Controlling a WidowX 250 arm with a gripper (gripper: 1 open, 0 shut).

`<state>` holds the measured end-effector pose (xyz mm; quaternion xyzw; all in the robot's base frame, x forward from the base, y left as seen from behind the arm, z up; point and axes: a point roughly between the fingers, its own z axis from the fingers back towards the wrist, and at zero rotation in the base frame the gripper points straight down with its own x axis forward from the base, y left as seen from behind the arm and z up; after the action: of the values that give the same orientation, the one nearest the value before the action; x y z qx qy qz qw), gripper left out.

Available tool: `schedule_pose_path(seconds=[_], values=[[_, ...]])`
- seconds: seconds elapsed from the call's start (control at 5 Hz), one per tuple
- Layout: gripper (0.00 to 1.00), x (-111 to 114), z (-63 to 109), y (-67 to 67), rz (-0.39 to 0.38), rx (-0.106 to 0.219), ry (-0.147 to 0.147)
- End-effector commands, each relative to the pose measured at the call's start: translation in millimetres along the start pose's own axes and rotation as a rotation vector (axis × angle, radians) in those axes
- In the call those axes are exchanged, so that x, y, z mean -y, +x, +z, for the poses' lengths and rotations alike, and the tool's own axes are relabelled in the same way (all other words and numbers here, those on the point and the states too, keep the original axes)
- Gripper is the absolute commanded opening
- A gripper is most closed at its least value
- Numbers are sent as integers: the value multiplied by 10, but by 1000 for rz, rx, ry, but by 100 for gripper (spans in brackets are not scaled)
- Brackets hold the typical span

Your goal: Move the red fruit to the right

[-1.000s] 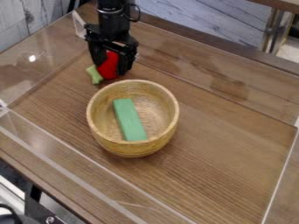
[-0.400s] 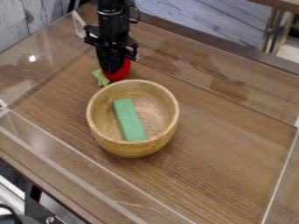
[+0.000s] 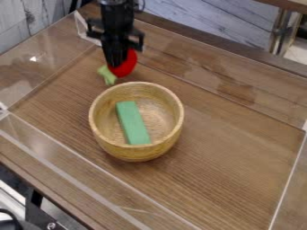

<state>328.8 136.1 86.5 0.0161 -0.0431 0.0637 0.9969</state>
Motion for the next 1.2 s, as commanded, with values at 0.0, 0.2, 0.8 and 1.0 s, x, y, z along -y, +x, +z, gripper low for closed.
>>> schedule_pose_path(seconds=[0.0, 0.2, 0.8, 1.0], values=[[0, 135, 512, 137, -3, 125, 0], [0, 531, 597, 121, -53, 133, -34], [0, 1896, 376, -14, -238, 104, -122], [0, 2306, 247, -28, -279, 90, -137]])
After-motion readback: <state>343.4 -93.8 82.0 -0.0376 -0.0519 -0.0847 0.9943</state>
